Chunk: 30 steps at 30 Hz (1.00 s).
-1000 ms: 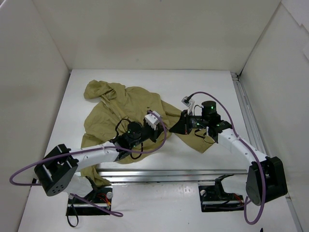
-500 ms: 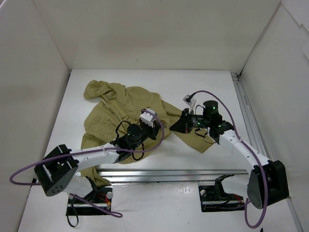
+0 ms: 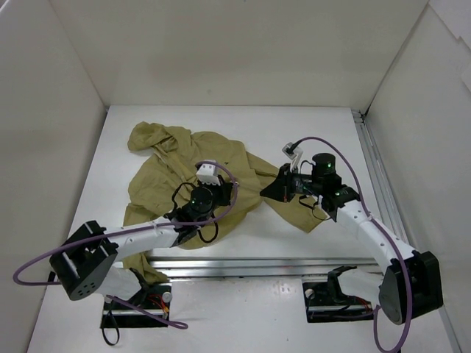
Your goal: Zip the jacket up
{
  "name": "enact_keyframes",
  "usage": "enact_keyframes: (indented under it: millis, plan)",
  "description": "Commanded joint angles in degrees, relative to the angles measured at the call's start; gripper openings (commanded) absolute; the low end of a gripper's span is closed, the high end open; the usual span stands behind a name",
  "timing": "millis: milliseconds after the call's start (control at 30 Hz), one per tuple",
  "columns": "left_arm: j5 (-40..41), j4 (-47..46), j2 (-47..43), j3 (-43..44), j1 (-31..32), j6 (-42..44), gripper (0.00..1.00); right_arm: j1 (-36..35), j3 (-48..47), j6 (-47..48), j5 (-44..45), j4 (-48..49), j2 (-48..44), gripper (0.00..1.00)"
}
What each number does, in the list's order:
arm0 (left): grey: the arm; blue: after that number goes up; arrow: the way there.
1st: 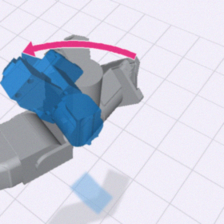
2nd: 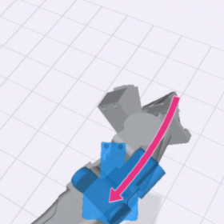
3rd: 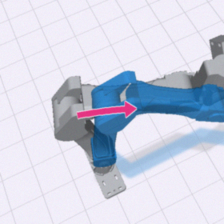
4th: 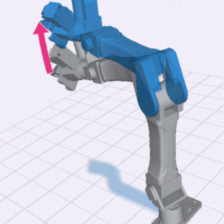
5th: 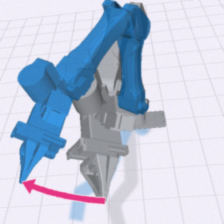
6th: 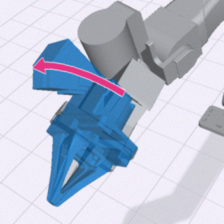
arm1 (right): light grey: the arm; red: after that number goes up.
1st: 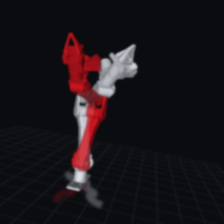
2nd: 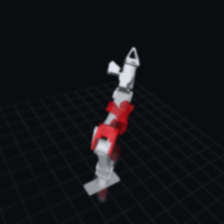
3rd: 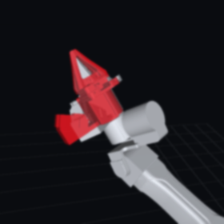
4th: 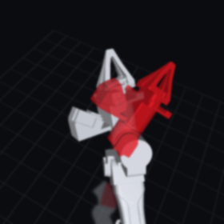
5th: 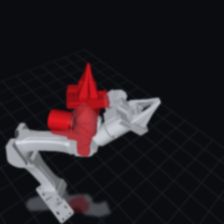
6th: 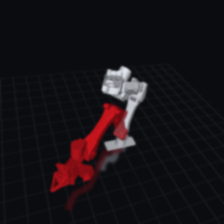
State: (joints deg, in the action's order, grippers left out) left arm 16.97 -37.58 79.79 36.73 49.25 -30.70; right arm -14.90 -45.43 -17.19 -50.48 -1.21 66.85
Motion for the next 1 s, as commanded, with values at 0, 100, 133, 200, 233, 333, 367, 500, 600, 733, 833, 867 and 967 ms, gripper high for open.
enact_keyframes:
  millis: [0, 100, 133, 200, 233, 333, 367, 500, 600, 733, 833, 867, 967]
  plan:
    - [5.26, 2.07, -4.29, 1.24, -3.28, -2.7, 0.0, 0.31, -1.5, -0.83, 1.87, 1.48, -3.3, 0.0]
    - [5.26, 3.21, -6.39, 0.1, -5.04, -2.88, 0.0, 0.48, -2.47, -0.65, 4.68, -1.33, -3.83, 0.0]
    - [5.44, 3.91, -6.92, 0.1, -5.05, -2.88, 0.0, 0.39, -2.64, -0.56, 5.04, -1.6, -3.83, 0.0]
    - [5.44, 5.85, -8.07, 0.1, -6.44, -2.79, 0.0, 0.57, -3.35, -0.48, 6.79, -2.74, -3.74, 0.0]
    - [5.35, 6.55, -8.77, 0.1, -6.45, -2.7, 0.0, 0.4, -3.7, -0.04, 7.75, -3.26, -3.66, 0.0]
    - [6.05, 8.48, -10.26, 0.1, -7.68, -2.35, 0.0, 0.31, -4.31, 0.58, 9.86, -4.76, -3.92, 0.0]
    - [6.14, 8.84, -10.62, 0.01, -7.68, -2.35, 0.0, 0.48, -4.32, 0.75, 10.48, -5.29, -4.18, 0.0]
    - [6.58, 10.42, -12.72, 0.01, -9.35, -2.17, 0.0, 0.65, -4.58, 1.28, 12.94, -6.61, -4.53, 0.0]
    - [6.93, 12.27, -13.78, 0.45, -9.88, -1.82, 0.0, 0.83, -4.49, 1.46, 15.4, -7.66, -4.8, 0.0]
    - [7.46, 14.63, -15.71, 1.23, -11.11, -1.12, 0.0, 1.45, -4.4, 1.54, 18.65, -8.36, -4.89, 0.0]
    - [7.81, 15.95, -16.68, 1.59, -11.64, -0.51, 0.0, 2.24, -4.49, 1.55, 20.41, -8.72, -4.62, 0.0]
    - [7.99, 16.31, -17.03, 1.85, -11.64, -0.42, 0.0, 2.24, -4.49, 1.46, 21.03, -9.07, -4.54, 0.0]
    - [8.69, 17.1, -17.91, 2.12, -12.77, -0.33, 0.0, 2.68, -4.32, 1.72, 23.49, -9.77, -4.27, 0.0]
